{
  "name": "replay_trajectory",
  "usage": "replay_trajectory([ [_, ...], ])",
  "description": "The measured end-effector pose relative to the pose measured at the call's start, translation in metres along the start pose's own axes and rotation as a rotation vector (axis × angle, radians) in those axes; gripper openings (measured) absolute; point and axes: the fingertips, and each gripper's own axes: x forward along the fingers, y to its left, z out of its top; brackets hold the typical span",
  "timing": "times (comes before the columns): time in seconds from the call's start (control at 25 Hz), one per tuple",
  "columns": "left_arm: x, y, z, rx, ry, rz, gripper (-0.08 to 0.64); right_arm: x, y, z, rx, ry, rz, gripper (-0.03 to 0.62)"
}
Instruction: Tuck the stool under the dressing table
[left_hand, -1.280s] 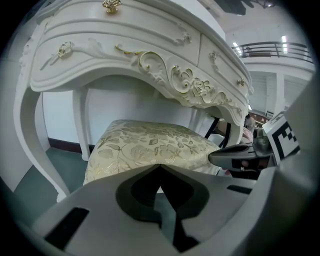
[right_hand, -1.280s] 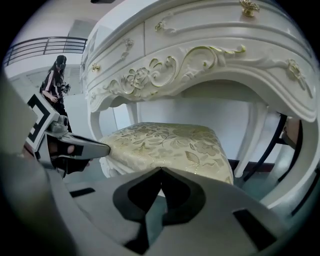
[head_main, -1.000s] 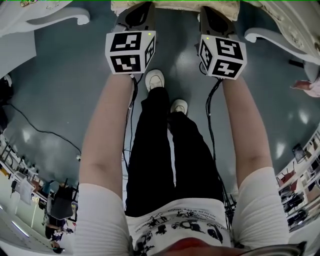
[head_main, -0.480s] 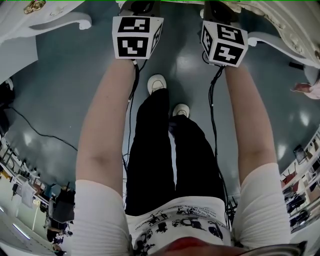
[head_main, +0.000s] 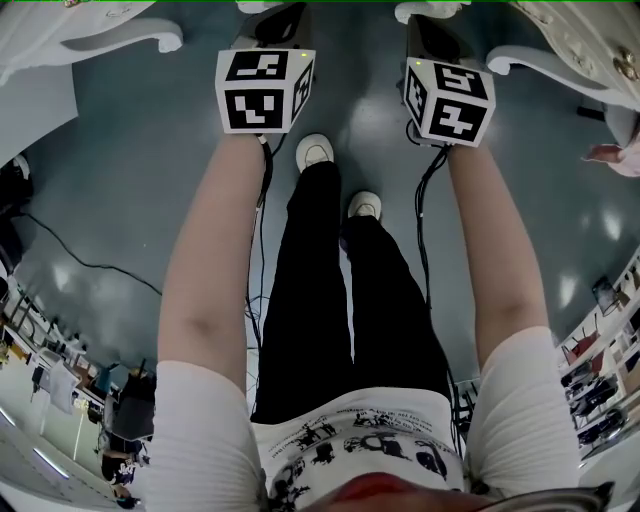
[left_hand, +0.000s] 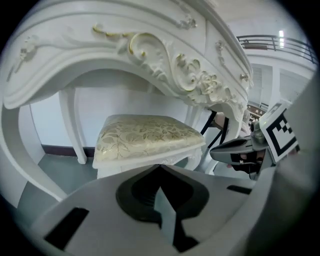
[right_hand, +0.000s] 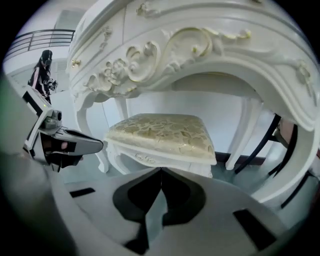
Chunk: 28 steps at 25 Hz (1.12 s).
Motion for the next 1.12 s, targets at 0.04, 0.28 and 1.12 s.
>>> replay_trajectory([
  [0.04,-0.012,-0.004,-0.005,-0.014,-0.003,0.0,0.02,-0.011,0.004,-0.004,0.008,0.004,0.009,0.018],
  [0.28,-0.097,-0.041,-0.022,-0.082,-0.019,0.009,0.02,-0.1,0.03,-0.01,0.02,0.001,0.064,0.017],
  [1.12,-0.394,-0.167,0.262,0.068,-0.437,0.008,0.02,-0.443,0.046,0.225,-0.049,-0.411,0.138,0.017],
])
